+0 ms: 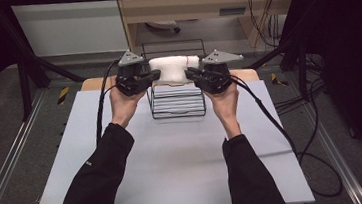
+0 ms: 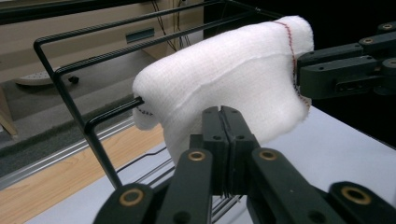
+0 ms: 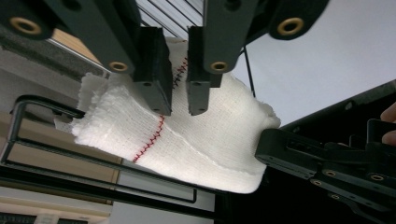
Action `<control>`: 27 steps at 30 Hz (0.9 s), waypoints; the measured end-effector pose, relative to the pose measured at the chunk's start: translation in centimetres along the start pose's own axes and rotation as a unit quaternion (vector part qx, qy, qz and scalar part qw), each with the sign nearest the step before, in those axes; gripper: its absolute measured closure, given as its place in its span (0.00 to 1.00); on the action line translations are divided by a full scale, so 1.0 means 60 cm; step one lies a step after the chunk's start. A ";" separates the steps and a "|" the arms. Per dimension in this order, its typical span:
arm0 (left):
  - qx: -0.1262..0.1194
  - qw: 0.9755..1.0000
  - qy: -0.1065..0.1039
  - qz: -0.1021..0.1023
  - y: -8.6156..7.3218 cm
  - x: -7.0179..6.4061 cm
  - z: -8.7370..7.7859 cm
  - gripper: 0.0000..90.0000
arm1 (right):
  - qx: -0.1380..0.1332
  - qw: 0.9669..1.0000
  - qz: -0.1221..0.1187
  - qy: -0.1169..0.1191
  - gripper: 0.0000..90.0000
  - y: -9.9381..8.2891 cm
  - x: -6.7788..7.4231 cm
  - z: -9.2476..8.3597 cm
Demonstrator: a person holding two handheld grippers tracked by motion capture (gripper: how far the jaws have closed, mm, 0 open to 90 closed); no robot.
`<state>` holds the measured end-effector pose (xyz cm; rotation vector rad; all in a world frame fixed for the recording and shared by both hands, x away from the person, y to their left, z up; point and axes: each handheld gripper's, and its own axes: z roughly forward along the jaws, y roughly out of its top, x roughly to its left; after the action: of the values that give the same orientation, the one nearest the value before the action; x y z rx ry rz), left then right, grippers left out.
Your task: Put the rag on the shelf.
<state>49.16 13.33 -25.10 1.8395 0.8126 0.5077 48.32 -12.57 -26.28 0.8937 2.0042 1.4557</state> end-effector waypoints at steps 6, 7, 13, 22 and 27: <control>0.009 1.000 0.000 -0.001 -0.014 0.003 -0.028 0.78 | 0.001 1.000 0.006 0.013 0.63 0.003 0.006 -0.027; 0.013 1.000 -0.001 0.002 -0.018 0.004 -0.033 0.74 | 0.003 1.000 0.007 0.017 0.55 0.002 0.006 -0.030; 0.020 1.000 0.009 0.007 -0.054 0.010 -0.058 0.51 | 0.020 0.999 0.020 0.030 0.30 -0.009 0.006 -0.049; 0.056 0.998 0.004 -0.009 -0.134 0.023 -0.075 0.24 | 0.057 0.997 0.024 0.044 0.08 -0.056 0.006 -0.060; 0.074 0.997 0.000 -0.020 -0.178 0.031 -0.082 0.13 | 0.075 0.995 0.020 0.056 0.03 -0.088 0.005 -0.059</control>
<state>43.94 20.55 -33.01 1.9551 0.9060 0.4327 44.43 -15.66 -30.22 0.9371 2.2144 1.4215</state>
